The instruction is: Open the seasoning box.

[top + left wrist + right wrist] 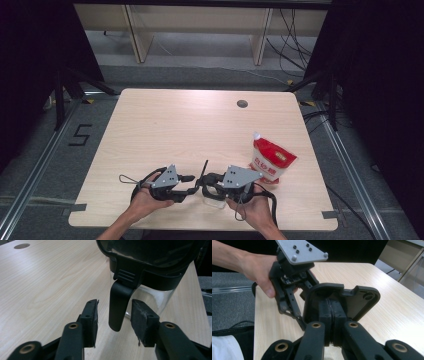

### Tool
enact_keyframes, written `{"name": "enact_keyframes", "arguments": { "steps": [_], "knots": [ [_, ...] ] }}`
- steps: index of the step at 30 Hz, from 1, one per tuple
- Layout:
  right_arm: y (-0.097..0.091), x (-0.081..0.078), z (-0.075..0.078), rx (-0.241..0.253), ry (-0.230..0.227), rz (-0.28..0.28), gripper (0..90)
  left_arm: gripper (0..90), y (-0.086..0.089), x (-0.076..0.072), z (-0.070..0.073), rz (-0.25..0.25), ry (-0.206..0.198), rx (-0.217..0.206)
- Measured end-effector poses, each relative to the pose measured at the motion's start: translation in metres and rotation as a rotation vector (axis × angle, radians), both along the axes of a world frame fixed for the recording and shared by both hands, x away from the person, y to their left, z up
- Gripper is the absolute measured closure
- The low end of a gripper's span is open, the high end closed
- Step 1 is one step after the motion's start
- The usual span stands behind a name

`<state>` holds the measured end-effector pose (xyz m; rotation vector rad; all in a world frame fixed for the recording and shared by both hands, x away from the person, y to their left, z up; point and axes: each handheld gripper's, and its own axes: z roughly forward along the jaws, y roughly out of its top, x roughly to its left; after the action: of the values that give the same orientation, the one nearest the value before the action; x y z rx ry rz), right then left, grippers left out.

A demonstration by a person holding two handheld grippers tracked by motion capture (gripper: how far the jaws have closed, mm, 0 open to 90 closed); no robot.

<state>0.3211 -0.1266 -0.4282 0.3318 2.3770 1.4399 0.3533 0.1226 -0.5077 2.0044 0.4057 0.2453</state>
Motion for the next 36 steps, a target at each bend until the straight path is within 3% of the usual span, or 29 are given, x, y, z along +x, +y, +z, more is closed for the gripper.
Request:
{"name": "enact_keyframes", "arguments": {
  "steps": [4, 5, 11, 12, 13, 14, 16, 18, 20, 36],
  "knots": [
    [0.001, 0.000, 0.000, -0.002, 0.000, 0.003, 90.0, 64.5, -0.004, -0.002, -0.002, -0.049, -0.014, -0.011],
    [0.001, 0.000, 0.000, -0.001, 0.000, 0.003, 90.0, 64.9, -0.004, -0.002, -0.002, -0.044, -0.032, -0.004],
    [0.000, 0.001, 0.001, 0.002, -0.005, 0.000, 90.0, 73.1, -0.002, -0.004, -0.002, -0.054, -0.038, -0.007],
    [0.000, 0.001, 0.001, 0.004, -0.002, -0.001, 90.0, 73.4, -0.001, -0.003, 0.000, -0.065, -0.051, 0.015],
    [0.001, 0.001, 0.001, 0.005, -0.003, 0.002, 90.0, 73.5, -0.002, -0.005, -0.001, -0.053, -0.046, -0.002],
    [0.001, 0.000, 0.001, 0.001, 0.005, -0.001, 90.0, 73.6, -0.001, -0.005, -0.001, -0.062, -0.048, 0.015],
    [0.001, 0.000, 0.001, 0.004, 0.001, -0.002, 90.0, 73.7, -0.003, -0.007, -0.001, -0.070, -0.034, 0.004],
    [0.001, 0.000, 0.001, 0.003, 0.002, -0.002, 90.0, 73.7, -0.003, -0.008, 0.000, -0.063, -0.050, 0.016],
    [0.002, 0.001, 0.002, 0.001, 0.001, -0.005, 90.0, 73.7, -0.004, -0.009, -0.001, -0.064, -0.040, 0.003],
    [0.014, 0.002, 0.003, -0.005, 0.003, 0.011, 90.0, 73.8, -0.001, -0.016, 0.000, -0.045, -0.028, 0.017]
  ]
}}
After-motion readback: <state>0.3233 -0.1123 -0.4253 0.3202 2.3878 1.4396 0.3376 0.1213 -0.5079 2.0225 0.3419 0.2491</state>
